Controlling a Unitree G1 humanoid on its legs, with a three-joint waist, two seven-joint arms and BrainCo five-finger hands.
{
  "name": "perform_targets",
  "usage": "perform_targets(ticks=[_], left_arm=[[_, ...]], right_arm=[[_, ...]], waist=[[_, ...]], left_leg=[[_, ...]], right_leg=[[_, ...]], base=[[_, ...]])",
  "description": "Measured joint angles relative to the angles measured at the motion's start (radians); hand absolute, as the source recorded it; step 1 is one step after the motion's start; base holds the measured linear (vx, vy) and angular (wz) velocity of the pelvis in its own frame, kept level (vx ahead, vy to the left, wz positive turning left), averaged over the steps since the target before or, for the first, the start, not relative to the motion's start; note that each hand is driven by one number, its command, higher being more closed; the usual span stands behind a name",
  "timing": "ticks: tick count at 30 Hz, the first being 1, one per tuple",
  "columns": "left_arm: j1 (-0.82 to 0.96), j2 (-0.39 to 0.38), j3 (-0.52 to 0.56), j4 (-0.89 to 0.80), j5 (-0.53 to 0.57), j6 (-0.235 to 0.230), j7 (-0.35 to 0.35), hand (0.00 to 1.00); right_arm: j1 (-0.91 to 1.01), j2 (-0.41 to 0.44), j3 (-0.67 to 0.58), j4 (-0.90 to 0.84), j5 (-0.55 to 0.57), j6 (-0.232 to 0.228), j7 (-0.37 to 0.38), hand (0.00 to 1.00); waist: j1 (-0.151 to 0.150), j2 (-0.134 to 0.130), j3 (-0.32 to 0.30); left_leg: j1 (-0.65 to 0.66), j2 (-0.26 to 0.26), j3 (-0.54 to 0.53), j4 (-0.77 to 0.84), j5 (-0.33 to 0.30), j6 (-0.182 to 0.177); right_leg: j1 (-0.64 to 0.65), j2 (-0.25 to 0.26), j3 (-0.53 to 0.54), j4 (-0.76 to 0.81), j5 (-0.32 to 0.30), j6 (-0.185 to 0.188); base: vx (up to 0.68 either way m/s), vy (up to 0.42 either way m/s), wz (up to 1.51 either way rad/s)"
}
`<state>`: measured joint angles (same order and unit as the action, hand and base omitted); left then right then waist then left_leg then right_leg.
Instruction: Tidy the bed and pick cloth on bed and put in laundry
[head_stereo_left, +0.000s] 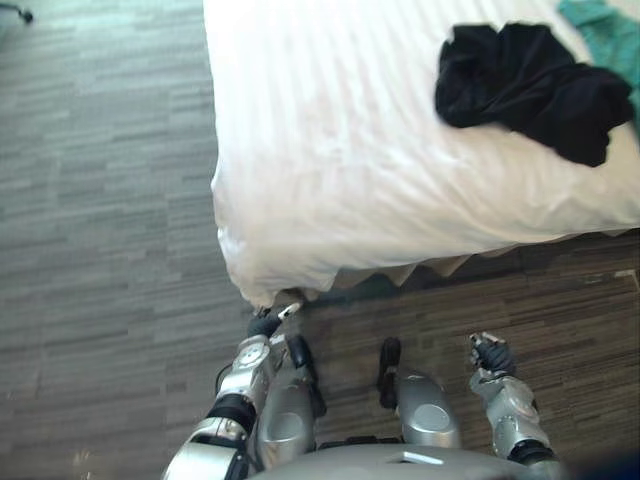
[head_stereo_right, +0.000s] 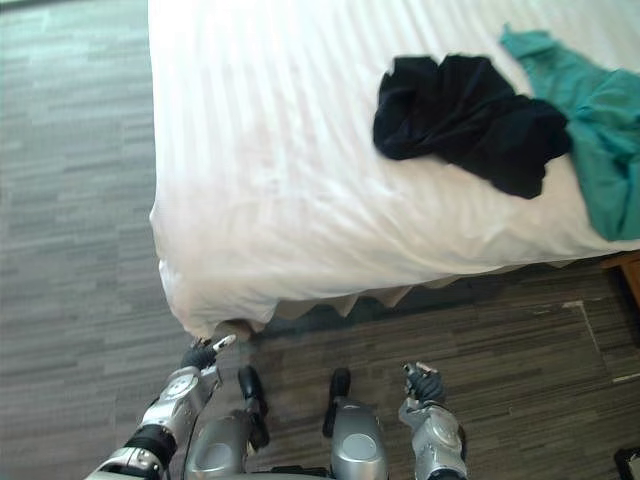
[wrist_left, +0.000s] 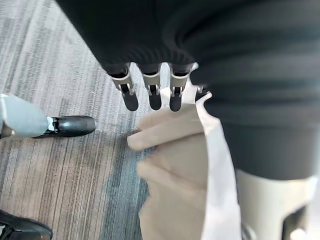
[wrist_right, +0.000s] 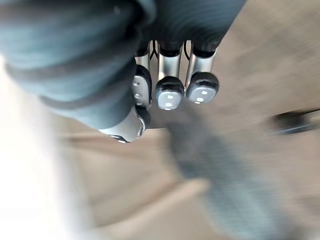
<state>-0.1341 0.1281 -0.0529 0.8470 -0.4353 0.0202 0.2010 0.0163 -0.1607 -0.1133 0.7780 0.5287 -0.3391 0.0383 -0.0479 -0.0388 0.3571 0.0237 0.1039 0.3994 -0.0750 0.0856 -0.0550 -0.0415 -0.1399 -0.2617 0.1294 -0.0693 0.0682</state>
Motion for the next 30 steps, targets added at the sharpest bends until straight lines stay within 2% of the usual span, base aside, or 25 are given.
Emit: perform_targets(ticks=[2, 4, 5, 7, 10, 13, 15, 16, 18, 20, 21, 23, 24, 29, 30], left_arm=[[0.038, -0.002, 0.000, -0.001, 0.035, 0.024, -0.015, 0.00], [0.088, -0.002, -0.003, -0.018, 0.060, 0.054, -0.033, 0.00], [0.105, -0.002, -0.006, -0.030, 0.070, 0.061, -0.035, 0.00], [0.164, -0.005, -0.021, -0.050, 0.109, 0.083, -0.048, 0.00], [0.202, -0.010, -0.027, -0.052, 0.115, 0.103, -0.050, 0.00], [0.236, -0.004, -0.043, -0.078, 0.135, 0.118, -0.050, 0.00], [0.236, 0.000, -0.067, -0.080, 0.143, 0.131, -0.051, 0.00], [0.228, -0.006, -0.071, -0.083, 0.143, 0.138, -0.050, 0.00], [0.193, -0.007, -0.082, -0.095, 0.142, 0.143, -0.050, 0.00], [0.102, -0.008, -0.096, -0.112, 0.121, 0.142, -0.039, 0.00], [0.079, -0.008, -0.095, -0.115, 0.106, 0.141, -0.037, 0.00], [-0.005, -0.012, -0.094, -0.111, 0.070, 0.131, -0.029, 0.00], [-0.036, -0.022, -0.093, -0.102, 0.062, 0.116, -0.029, 0.00], [-0.158, -0.070, -0.089, 0.004, 0.034, 0.066, -0.014, 0.00], [-0.204, -0.093, -0.084, 0.030, 0.009, 0.055, 0.017, 0.00]], right_arm=[[0.039, 0.003, 0.013, -0.147, 0.001, -0.021, 0.032, 1.00], [0.070, 0.009, 0.053, -0.344, -0.003, -0.018, 0.063, 1.00], [0.072, 0.014, 0.060, -0.389, -0.003, -0.014, 0.070, 1.00], [0.074, 0.041, 0.093, -0.536, -0.005, 0.027, 0.106, 1.00], [0.067, 0.043, 0.154, -0.629, -0.006, 0.086, 0.166, 1.00], [0.038, 0.043, 0.239, -0.678, -0.002, 0.138, 0.229, 1.00], [-0.010, 0.044, 0.307, -0.678, 0.002, 0.164, 0.239, 1.00], [-0.067, 0.045, 0.363, -0.678, 0.017, 0.174, 0.237, 1.00], [-0.166, 0.053, 0.404, -0.678, 0.024, 0.179, 0.226, 1.00], [-0.398, 0.096, 0.411, -0.673, 0.056, 0.180, 0.161, 1.00], [-0.457, 0.105, 0.407, -0.668, 0.061, 0.180, 0.145, 1.00], [-0.657, 0.125, 0.392, -0.611, 0.094, 0.180, 0.090, 1.00], [-0.710, 0.129, 0.383, -0.578, 0.118, 0.179, 0.072, 1.00], [-0.805, 0.160, 0.344, -0.482, 0.155, 0.171, 0.009, 1.00], [-0.817, 0.160, 0.332, -0.452, 0.152, 0.149, -0.035, 1.00]], waist=[[-0.008, 0.000, -0.039], [-0.013, -0.006, -0.072], [-0.013, -0.006, -0.079], [-0.011, -0.006, -0.106], [0.005, 0.001, -0.124], [0.013, 0.009, -0.134], [0.021, 0.015, -0.136], [0.040, 0.021, -0.138], [0.049, 0.024, -0.116], [0.067, 0.030, -0.026], [0.069, 0.032, -0.002], [0.099, 0.043, 0.066], [0.112, 0.052, 0.072], [0.132, 0.081, 0.108], [0.141, 0.097, 0.117]], left_leg=[[0.029, -0.008, 0.004, -0.022, 0.000, 0.000], [0.054, -0.015, 0.003, -0.022, -0.009, 0.001], [0.060, -0.017, 0.003, -0.023, -0.011, 0.001], [0.085, -0.020, 0.002, -0.023, -0.022, 0.003], [0.111, -0.026, -0.001, -0.023, -0.031, 0.005], [0.114, -0.035, -0.017, -0.023, -0.031, 0.007], [0.111, -0.039, -0.025, -0.023, -0.031, 0.009], [0.094, -0.037, -0.026, -0.022, -0.029, 0.013], [0.052, -0.035, -0.032, -0.004, -0.029, 0.019], [-0.056, -0.026, -0.050, 0.065, -0.040, 0.024], [-0.083, -0.023, -0.054, 0.078, -0.038, 0.026], [-0.183, -0.017, -0.060, 0.102, -0.019, 0.039], [-0.241, -0.017, -0.071, 0.117, -0.014, 0.045], [-0.409, -0.017, -0.091, 0.205, -0.010, 0.071], [-0.460, -0.019, -0.096, 0.224, -0.010, 0.072]], right_leg=[[0.024, -0.001, 0.004, -0.019, 0.004, 0.005], [0.054, -0.003, 0.003, -0.038, 0.005, 0.008], [0.059, -0.004, 0.003, -0.043, 0.006, 0.009], [0.096, -0.005, 0.003, -0.063, 0.011, 0.017], [0.130, -0.010, 0.003, -0.079, 0.016, 0.024], [0.150, -0.014, -0.002, -0.092, 0.021, 0.027], [0.152, -0.018, -0.009, -0.094, 0.023, 0.028], [0.133, -0.019, -0.008, -0.094, 0.031, 0.026], [0.103, -0.020, -0.011, -0.093, 0.042, 0.024], [0.031, -0.024, -0.024, -0.076, 0.060, 0.016], [0.010, -0.025, -0.028, -0.072, 0.065, 0.014], [-0.082, -0.024, -0.029, -0.059, 0.090, 0.006], [-0.129, -0.026, -0.036, -0.053, 0.098, 0.006], [-0.279, -0.049, -0.052, 0.015, 0.101, 0.000], [-0.332, -0.058, -0.050, 0.040, 0.099, -0.002]], base=[[0.05, 0.046, -0.10], [0.05, 0.044, 0.01], [0.03, 0.032, -0.02], [0.03, 0.014, 0.00], [0.06, 0.031, 0.03], [0.03, 0.037, 0.14], [-0.02, 0.024, 0.11], [-0.05, 0.029, 0.01], [-0.07, 0.020, 0.08], [-0.16, 0.014, 0.21], [-0.20, 0.019, 0.19], [-0.16, 0.018, 0.18], [-0.08, 0.015, 0.24], [-0.02, 0.034, 0.18], [-0.05, 0.042, 0.03]])
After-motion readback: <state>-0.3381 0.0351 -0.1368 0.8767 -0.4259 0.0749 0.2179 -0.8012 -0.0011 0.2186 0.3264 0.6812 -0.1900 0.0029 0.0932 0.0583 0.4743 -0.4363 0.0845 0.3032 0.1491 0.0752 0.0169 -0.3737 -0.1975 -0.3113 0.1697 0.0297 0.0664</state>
